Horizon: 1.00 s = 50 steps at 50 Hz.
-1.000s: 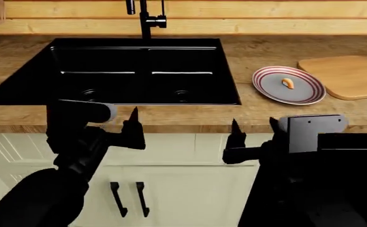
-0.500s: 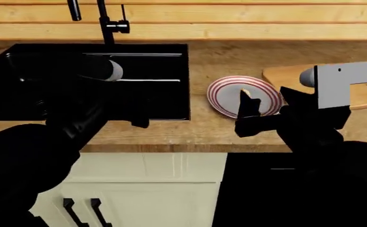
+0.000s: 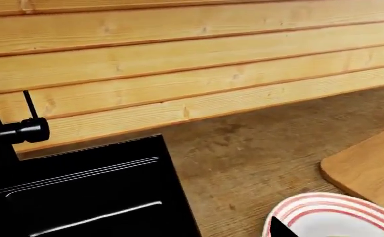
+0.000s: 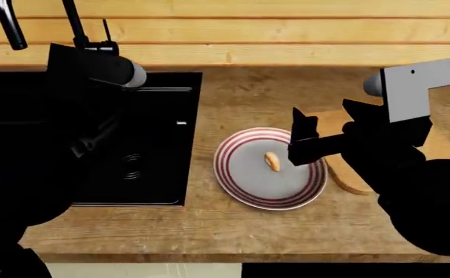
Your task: Pick the sushi from the plate and place it on the cutting board. Then pick the condiment bottle from the cabinet and place it next to the cutting board.
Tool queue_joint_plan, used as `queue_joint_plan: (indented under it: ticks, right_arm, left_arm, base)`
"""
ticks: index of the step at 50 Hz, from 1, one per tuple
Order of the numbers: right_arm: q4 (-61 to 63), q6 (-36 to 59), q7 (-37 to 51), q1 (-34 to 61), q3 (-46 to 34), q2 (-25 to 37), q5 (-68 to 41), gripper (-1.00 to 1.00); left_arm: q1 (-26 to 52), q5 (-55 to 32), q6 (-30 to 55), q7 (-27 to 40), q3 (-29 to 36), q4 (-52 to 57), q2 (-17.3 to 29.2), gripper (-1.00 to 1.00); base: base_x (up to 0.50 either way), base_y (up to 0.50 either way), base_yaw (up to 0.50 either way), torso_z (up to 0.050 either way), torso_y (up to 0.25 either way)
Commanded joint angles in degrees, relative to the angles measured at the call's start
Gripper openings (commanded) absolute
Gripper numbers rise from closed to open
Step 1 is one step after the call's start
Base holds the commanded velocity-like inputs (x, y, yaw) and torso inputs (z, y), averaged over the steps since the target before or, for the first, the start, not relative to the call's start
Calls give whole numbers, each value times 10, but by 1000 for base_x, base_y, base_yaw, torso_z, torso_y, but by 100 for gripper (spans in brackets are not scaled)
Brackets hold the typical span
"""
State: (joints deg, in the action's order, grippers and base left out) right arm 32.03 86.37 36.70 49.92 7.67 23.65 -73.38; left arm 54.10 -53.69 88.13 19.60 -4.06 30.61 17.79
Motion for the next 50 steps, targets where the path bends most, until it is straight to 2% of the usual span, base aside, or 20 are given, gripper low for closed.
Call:
queue_joint_plan:
  ticks: [1, 10, 16, 20, 23, 29, 40, 50]
  right_arm:
    - [-5, -13, 12, 3, -16, 14, -21, 100]
    - [-8, -20, 22, 2, -19, 19, -33, 100]
    - [-18, -9, 54, 6, -17, 19, -63, 100]
    - [-76, 18, 181, 30, -31, 16, -197, 100]
    - [-120, -11, 282, 52, -76, 34, -318, 100]
    - [-153, -65, 358, 78, -133, 44, -420, 100]
    - [-167, -88, 388, 67, -190, 44, -468, 100]
    - [-179, -87, 379, 56, -208, 49, -462, 100]
  left_arm:
    - [4, -28, -5, 22, 4, -8, 9, 100]
    - [6, -41, -10, 33, 9, -15, 11, 100]
    - [8, -55, -7, 45, 9, -15, 14, 100]
    - [6, -58, -14, 47, 12, -17, 20, 100]
    - [4, -58, -19, 48, 16, -19, 25, 100]
    - [4, -65, -21, 53, 16, -20, 30, 100]
    - [2, -74, -29, 62, 21, -23, 36, 100]
    - [-1, -83, -40, 67, 29, -27, 42, 100]
  base:
    - [500, 0, 0, 0, 0]
    - [476, 0, 0, 0, 2]
    - [4, 0, 0, 0, 2]
    - [0, 0, 0, 0, 0]
    - [0, 0, 0, 0, 0]
    - [0, 0, 0, 0, 0]
    - [0, 0, 0, 0, 0]
    - [0, 0, 0, 0, 0]
